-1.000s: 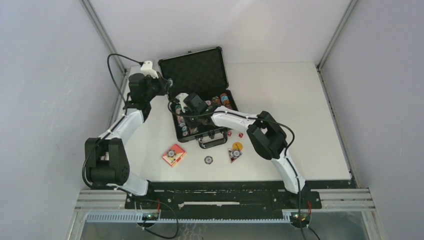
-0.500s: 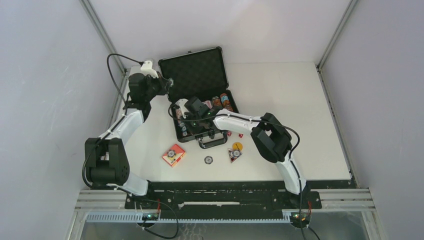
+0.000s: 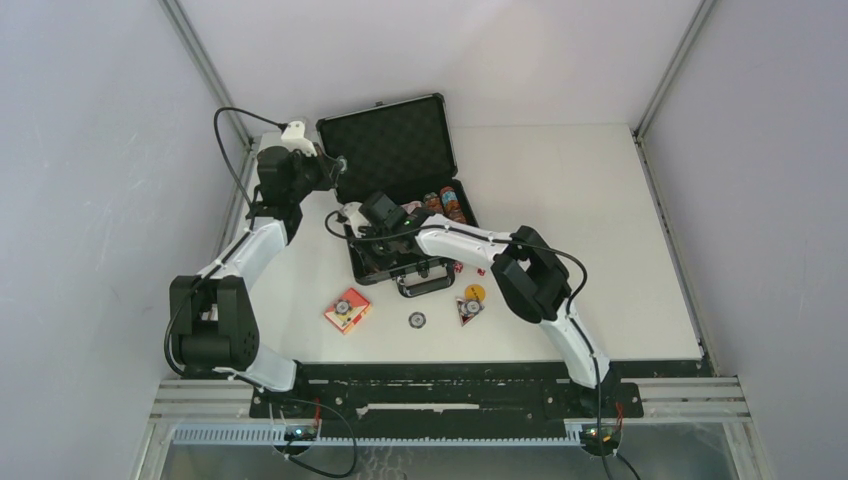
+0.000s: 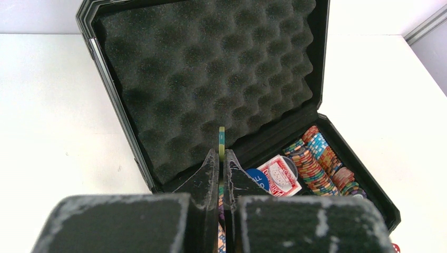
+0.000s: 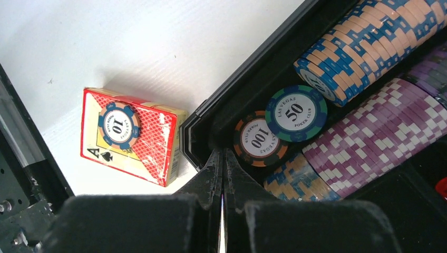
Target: Pack up texas hold em set
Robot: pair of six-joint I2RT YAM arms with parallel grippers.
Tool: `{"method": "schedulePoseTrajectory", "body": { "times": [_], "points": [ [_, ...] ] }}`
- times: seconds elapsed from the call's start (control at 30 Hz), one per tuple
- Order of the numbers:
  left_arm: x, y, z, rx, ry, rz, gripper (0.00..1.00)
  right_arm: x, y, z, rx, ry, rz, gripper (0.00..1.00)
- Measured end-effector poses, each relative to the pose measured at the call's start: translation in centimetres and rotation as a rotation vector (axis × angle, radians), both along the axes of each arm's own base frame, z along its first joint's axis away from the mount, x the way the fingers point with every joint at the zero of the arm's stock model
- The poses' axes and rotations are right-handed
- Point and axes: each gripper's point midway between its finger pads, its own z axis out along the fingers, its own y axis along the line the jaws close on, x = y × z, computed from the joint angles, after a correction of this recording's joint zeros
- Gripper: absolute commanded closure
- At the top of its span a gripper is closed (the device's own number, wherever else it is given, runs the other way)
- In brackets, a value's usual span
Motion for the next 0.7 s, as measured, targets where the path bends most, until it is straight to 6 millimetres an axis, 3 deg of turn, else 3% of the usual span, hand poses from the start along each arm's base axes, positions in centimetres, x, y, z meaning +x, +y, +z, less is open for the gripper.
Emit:
{"method": "schedulePoseTrajectory", "body": {
  "times": [0.6, 0.7],
  "points": [
    [0.0, 0.0, 0.0, 0.000, 0.001, 0.000, 1.00, 1.0, -0.3, -1.1, -0.068, -0.022, 0.001, 1.00],
    [0.0, 0.0, 0.0, 0.000, 0.000, 0.000, 1.00, 1.5, -0.1, -2.3, -0.076, -0.031, -0.005, 1.00]
  ]
}}
